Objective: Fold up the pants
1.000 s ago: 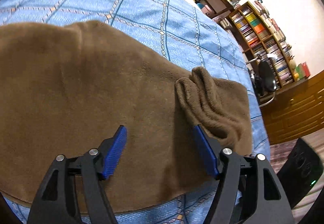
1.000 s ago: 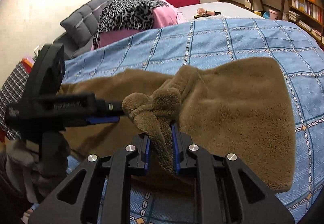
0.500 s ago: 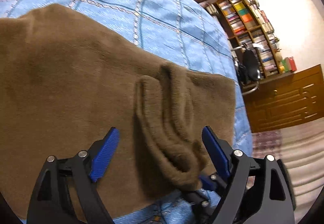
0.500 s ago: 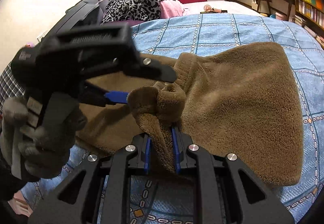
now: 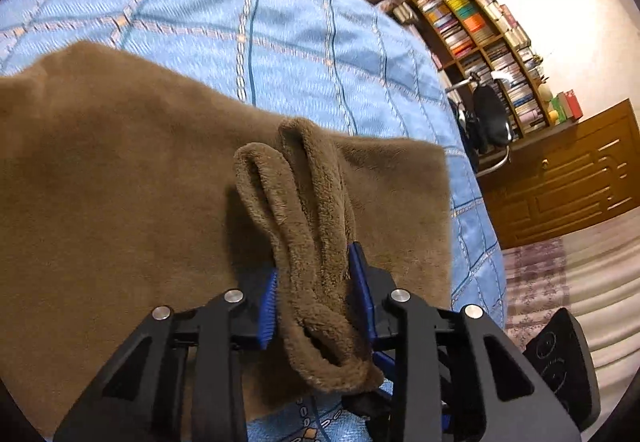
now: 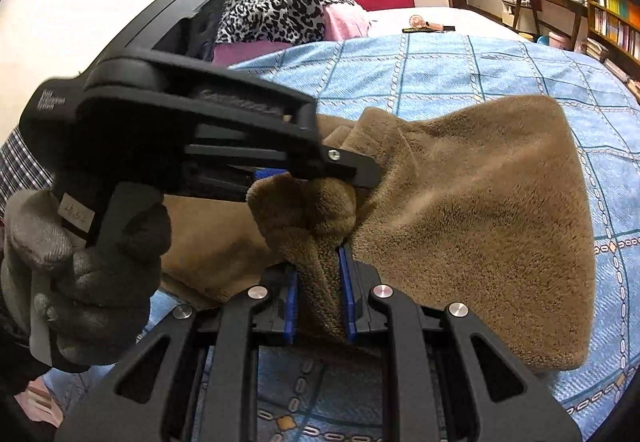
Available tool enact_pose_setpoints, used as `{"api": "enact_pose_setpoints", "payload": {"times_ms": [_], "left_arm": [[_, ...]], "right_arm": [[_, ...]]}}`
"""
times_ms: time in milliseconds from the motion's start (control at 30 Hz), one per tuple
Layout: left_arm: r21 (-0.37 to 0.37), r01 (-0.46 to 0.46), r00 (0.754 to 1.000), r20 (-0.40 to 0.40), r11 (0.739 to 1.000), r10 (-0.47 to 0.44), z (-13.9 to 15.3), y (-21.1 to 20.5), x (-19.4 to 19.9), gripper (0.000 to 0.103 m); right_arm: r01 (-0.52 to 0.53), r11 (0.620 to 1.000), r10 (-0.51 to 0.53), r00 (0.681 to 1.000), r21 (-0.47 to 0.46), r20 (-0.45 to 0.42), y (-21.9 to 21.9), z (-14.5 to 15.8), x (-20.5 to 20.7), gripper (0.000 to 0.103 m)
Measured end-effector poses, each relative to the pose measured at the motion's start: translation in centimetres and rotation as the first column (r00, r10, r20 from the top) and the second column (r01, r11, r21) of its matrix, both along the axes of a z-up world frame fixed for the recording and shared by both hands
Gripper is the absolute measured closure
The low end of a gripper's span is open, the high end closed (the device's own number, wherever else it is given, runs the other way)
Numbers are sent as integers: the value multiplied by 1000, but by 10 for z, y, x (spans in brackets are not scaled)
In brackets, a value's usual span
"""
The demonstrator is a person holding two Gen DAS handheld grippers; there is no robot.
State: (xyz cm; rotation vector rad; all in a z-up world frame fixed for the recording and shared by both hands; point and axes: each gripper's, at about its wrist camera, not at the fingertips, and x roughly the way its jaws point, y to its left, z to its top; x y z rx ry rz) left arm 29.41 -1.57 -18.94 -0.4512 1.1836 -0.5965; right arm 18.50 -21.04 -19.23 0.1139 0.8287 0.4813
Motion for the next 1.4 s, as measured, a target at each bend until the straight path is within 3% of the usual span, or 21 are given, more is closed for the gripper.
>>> {"api": "enact_pose_setpoints", "payload": {"times_ms": [133,267,400,600,700,800,900,1033,1100,1300,1400], "left_arm": [[17,-30,998,63,999,29,15,18,-7,71],[32,-62,996,73,998,59,12,39,-12,72],[55,-92,995,48,994,89,-1,57,-15,74],[83,-93,994,70,992,88,-7,67,-22,76],[82,-114,990,95,990,106,-1,75,-23,86],[93,-145,983,128,985,133,6,87,-23,86],[103,-154,982,122,983,142,9,92,-23,86],[108,-137,984,129,985,122,16,81,-29,80],[98,-117,984,147,988,102,23,70,-33,66],[67,-50,976,213,996,35,42,34,-47,66],[87,-25,975,222,996,5,36,16,-51,66]], "right_arm": [[-20,1000,20,1000,22,0,10,7,2,83],[-38,999,39,999,34,-28,18,7,-4,65],[-35,998,38,998,49,-49,8,6,-13,56],[117,986,-109,991,115,-78,-45,18,-4,55],[196,979,-193,980,64,-47,-64,26,14,55],[227,973,-226,974,33,-36,-73,25,37,55],[256,967,-255,962,-1,-93,-77,0,68,55],[259,965,-262,958,-44,-114,-75,-29,67,55],[251,965,-257,964,-77,-74,-68,-32,60,52],[244,967,-249,966,-71,-67,-70,-25,61,51],[242,969,-244,969,-56,-42,-69,-9,68,51]]}}
